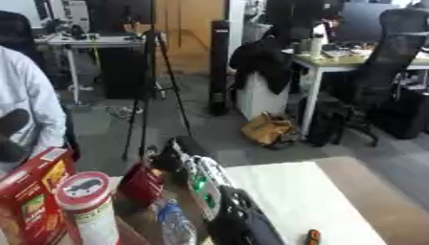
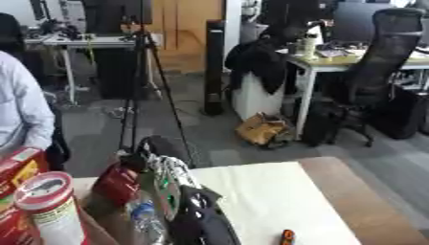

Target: Pick up objects on the table and place them in the box.

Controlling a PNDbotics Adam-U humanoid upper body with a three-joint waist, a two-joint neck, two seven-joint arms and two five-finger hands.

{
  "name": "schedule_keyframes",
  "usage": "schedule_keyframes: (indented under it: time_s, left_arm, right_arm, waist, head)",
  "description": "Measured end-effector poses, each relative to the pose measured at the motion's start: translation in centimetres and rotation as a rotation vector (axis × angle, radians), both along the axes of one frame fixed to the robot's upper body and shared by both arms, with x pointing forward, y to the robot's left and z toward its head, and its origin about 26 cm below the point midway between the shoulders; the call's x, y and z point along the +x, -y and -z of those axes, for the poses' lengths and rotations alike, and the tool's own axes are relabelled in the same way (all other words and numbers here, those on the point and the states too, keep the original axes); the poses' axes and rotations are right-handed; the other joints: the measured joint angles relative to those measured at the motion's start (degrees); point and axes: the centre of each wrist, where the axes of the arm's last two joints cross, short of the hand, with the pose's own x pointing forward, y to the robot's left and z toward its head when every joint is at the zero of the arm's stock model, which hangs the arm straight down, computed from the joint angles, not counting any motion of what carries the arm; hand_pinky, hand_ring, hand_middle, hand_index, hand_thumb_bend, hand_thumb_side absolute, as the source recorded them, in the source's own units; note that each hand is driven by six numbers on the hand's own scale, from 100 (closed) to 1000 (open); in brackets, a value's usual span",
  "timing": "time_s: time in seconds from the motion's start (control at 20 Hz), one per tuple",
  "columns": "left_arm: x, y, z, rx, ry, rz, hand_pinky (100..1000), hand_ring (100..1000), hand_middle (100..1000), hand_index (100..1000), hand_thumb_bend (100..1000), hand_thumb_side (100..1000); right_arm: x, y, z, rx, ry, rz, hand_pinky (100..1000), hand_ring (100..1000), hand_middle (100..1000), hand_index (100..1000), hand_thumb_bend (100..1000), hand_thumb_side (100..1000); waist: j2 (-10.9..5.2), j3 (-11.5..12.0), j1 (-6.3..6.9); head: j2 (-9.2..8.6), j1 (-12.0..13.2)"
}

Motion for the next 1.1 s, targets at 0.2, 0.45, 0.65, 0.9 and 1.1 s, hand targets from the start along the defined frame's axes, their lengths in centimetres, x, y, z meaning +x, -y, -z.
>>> schedule_keyframes:
  time_s: [0.2,0.45,0.65,0.9,1.1]
  left_arm:
    - [0.0,0.0,0.0,0.000,0.001,0.000,1000,661,640,600,100,731]
    - [0.0,0.0,0.0,0.001,0.004,-0.002,1000,661,640,600,100,732]
    - [0.0,0.0,0.0,0.002,0.005,-0.003,1000,660,641,600,100,732]
    - [0.0,0.0,0.0,0.001,0.004,-0.005,1000,661,642,601,100,735]
    - [0.1,-0.1,0.0,-0.005,0.002,-0.011,1000,663,644,603,100,743]
  right_arm:
    - [0.0,0.0,-0.1,0.002,0.010,0.005,412,645,689,667,100,865]
    - [-0.1,-0.1,-0.3,0.013,0.026,0.002,409,641,686,665,100,866]
    - [-0.2,-0.2,-0.7,0.034,0.047,-0.015,408,637,683,664,100,880]
    - [-0.4,-0.4,-1.6,0.058,0.088,-0.045,406,630,681,665,100,936]
    - [-1.0,-0.7,-3.2,0.069,0.167,-0.096,420,637,687,676,100,1000]
  waist:
    - [0.00,0.16,0.01]
    - [0.00,0.15,-0.01]
    - [-0.01,-0.07,-0.01]
    - [-0.06,-0.38,0.00]
    - [-0.54,-1.35,0.18]
  head:
    - [0.00,-0.01]
    - [0.00,-0.04]
    - [0.00,-0.04]
    - [0.01,-0.05]
    - [0.23,0.57]
